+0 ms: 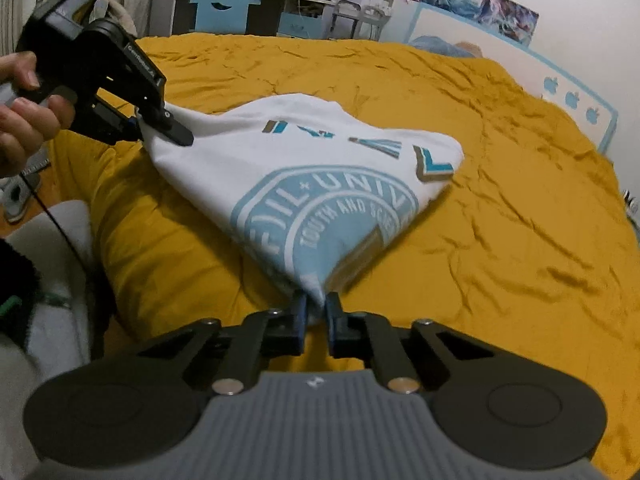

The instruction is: Fold small clothes

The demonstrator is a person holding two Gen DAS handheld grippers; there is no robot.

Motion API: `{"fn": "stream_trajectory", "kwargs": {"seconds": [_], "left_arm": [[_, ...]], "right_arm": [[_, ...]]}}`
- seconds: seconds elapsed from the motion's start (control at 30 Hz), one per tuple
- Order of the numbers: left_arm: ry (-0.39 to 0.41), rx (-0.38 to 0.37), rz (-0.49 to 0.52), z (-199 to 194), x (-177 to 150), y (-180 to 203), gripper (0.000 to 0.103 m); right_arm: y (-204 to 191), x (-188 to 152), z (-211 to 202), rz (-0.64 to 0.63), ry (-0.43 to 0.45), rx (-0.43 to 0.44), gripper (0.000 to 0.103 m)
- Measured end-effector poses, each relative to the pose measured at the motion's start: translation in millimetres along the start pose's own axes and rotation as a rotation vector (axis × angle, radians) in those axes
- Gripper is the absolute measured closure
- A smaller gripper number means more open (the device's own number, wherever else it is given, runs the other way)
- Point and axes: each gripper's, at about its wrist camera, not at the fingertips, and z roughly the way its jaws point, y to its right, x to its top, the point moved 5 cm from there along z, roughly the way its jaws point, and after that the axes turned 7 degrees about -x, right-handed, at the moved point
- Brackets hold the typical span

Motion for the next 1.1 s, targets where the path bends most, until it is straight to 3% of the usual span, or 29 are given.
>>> {"fn": "stream_trajectory", "kwargs": {"seconds": [0.1,0.17,0.23,0.27,0.37,0.47,0.57,0.67,0.73,0.77,0.8,0.83,0.9,0.97,1.1], "left_arm": [[0.039,0.013,0.043,-18,6,3,0.068],[0.114,0.065,0.107,-34,10,6,0.06],[0.189,0.114,0.183,-46,17,11,0.045],[0.198,0.115,0.235,-48,24,16,0.044],[0.124,0.017,0.277,-41,49,25,0.037],[0.065,-0.074,0.173,-20,79,25,0.037],[0.008,-0.061,0.218,16,99,34,0.037],[-0.065,0.017,0.255,58,105,39,0.037],[-0.11,-0.022,0.228,77,104,43,0.037],[-0.107,-0.033,0.222,84,103,46,0.039],[-0.069,-0.021,0.228,87,103,49,0.05],[-0.03,0.006,0.251,89,105,51,0.073],[0.016,0.083,0.292,91,105,53,0.102],[0.061,0.096,0.289,85,108,55,0.103],[0.126,-0.008,0.326,69,119,60,0.103]], "right_arm": [[9,-9,-9,0.038,-0.001,-0.004,0.103],[17,-12,-15,0.054,0.012,-0.024,0.103],[27,-11,-19,0.098,0.029,-0.026,0.103],[32,-10,-21,0.121,0.035,-0.029,0.103],[38,-4,-22,0.153,0.048,-0.044,0.103],[35,1,-25,0.168,0.072,-0.047,0.103],[35,3,-29,0.235,0.084,-0.01,0.103],[36,5,-34,0.238,0.087,-0.026,0.103],[37,4,-35,0.244,0.084,-0.038,0.103],[38,3,-35,0.249,0.082,-0.044,0.103],[39,2,-35,0.252,0.078,-0.05,0.103],[40,0,-35,0.249,0.073,-0.059,0.103],[40,-3,-31,0.239,0.06,-0.075,0.103],[40,-5,-29,0.23,0.053,-0.081,0.103],[40,-5,-30,0.232,0.07,-0.071,0.103]]}}
